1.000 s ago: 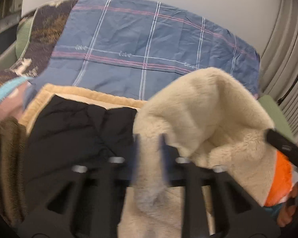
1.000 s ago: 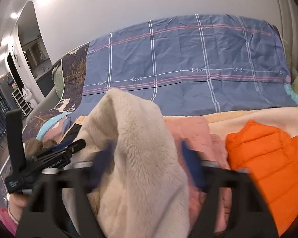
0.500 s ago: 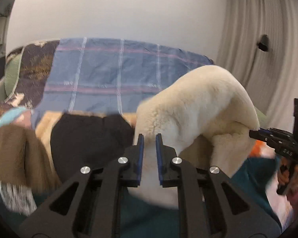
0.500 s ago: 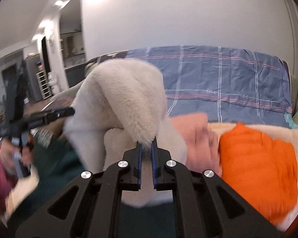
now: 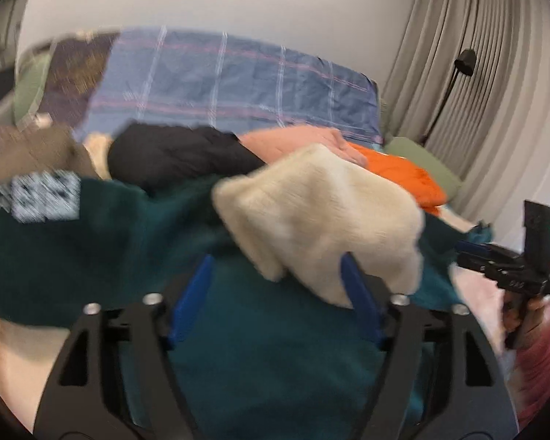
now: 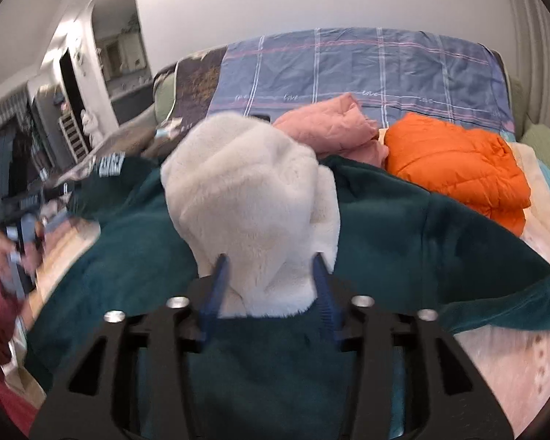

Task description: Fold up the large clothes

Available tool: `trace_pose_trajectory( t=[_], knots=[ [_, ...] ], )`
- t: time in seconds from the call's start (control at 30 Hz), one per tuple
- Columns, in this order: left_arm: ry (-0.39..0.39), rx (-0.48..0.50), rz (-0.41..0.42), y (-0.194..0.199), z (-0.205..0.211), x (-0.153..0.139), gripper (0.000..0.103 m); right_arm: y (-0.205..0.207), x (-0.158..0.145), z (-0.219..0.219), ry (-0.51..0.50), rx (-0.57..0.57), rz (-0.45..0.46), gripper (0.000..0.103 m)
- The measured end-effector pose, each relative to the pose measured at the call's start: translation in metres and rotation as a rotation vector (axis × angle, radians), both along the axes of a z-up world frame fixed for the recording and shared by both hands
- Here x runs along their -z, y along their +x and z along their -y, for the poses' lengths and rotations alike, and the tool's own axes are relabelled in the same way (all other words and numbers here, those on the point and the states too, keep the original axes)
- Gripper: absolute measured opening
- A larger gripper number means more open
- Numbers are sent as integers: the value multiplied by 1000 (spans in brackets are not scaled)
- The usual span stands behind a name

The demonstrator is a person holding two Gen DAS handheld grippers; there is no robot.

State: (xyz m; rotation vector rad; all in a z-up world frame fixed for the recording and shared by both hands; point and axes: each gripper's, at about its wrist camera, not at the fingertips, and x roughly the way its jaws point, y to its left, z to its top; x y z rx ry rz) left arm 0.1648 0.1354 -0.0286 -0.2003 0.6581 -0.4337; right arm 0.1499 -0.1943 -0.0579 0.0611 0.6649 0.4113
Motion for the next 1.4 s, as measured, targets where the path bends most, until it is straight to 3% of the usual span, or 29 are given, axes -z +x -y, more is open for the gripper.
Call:
trace_pose_trajectory(
  t=[0.27,0.4,0.43,0.47,0.5,0.53,0.63,0.73,0.83,0.9,0.97,1.0,1.03,1.07,1.1,1.17,1.27,1.33,1.4],
  knots=[
    [-131,92,-212,46,51,44,86,11,8,-6,22,7,-27,65],
    [-189,77,-263,77,62,56,90,21,15,-6,27,16,-25,68],
    [-213,72,-268,84,63,57,84,23,16,-6,32,17,-26,68],
    [-254,74,-261,90,63,57,68,23,17,-6,36,17,-26,68],
    [-282,90,-254,92,62,55,13,25,18,-5,43,18,-26,68],
    [-293,114,-258,91,62,50,7,26,18,-4,47,18,-25,68],
    [-305,144,-167,54,52,29,0,26,18,-2,55,4,-12,68],
    [-219,159,-110,-4,38,27,0,27,17,-6,35,-10,8,69],
    [-91,106,-138,-25,33,45,0,37,18,-17,36,-24,2,73],
    [-21,44,-153,-25,29,53,3,47,20,-30,42,-34,-20,84],
    [-26,8,-156,-19,26,51,14,59,20,-49,12,-23,-13,84],
    [-47,-7,-144,-16,25,46,27,63,19,-56,-20,-7,-2,83],
    [-62,-21,-126,-13,25,40,36,66,19,-65,-69,14,19,76],
    [-68,-28,-111,-15,24,36,37,69,18,-75,-119,5,46,32],
    [-68,-33,-93,-15,24,32,37,69,17,-80,-126,-20,44,10],
    [-58,-56,-37,-21,19,22,37,55,11,-88,-103,-87,72,10],
    [-20,-131,60,-30,3,5,44,9,16,-111,-167,-361,137,10],
    [6,-187,98,-33,-10,-2,46,-22,36,-126,-282,-538,128,10],
    [5,-201,109,-33,-15,-6,46,-45,60,-135,-441,-585,130,13]
  ],
)
